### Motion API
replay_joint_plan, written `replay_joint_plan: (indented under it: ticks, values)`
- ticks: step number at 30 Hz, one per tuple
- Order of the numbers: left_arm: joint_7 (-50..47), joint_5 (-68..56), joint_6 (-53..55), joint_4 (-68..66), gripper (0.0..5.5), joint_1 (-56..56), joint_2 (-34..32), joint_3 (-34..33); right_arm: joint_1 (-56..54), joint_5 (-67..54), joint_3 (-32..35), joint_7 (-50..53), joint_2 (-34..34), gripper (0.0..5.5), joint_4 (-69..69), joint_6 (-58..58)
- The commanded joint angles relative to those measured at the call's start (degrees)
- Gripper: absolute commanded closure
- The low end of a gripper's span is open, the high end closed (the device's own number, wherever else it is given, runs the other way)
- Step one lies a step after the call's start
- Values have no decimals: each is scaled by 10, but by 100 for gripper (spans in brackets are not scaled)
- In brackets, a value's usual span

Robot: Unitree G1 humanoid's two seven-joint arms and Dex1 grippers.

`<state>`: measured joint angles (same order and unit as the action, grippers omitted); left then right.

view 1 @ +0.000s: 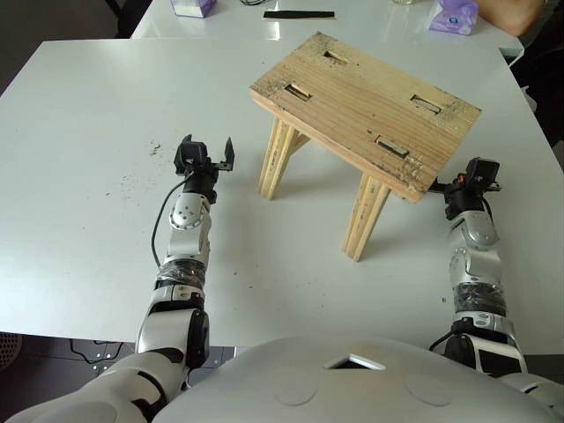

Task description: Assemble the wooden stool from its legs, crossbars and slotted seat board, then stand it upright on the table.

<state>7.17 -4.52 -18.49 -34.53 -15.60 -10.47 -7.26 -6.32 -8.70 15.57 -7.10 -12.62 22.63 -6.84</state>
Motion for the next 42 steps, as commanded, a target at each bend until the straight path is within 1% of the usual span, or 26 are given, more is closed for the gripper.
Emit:
replay_joint_plan:
  ticks: [1,4,7,9,15,19,33,37,42]
  values:
    - [-10,17,-7,-8,81,-8,7,10,-17,4,-8,-5,-1,20,19,-9]
    - [-8,15,-10,-13,81,-8,11,10,-24,2,-10,-10,-4,20,32,-13]
    - [6,6,-11,-18,145,-7,16,10,-35,-4,-10,-22,-6,84,51,-19]
    - [5,11,-15,-20,161,-9,18,12,-45,1,-14,-24,-10,100,66,-21]
    - [-14,27,-28,-39,161,-16,25,15,-68,4,-8,-13,-17,100,112,-38]
    - [-28,29,-37,-53,161,-16,21,6,-89,12,-14,-5,-19,100,143,-48]
    - [-92,48,-60,-90,161,-31,27,6,-112,8,-2,-10,-45,100,221,-69]
    - [-77,44,-70,-86,161,-23,33,12,-114,8,3,-8,-48,100,231,-71]
    - [-71,40,-77,-96,161,-33,34,8,-125,7,1,-2,-35,100,246,-77]
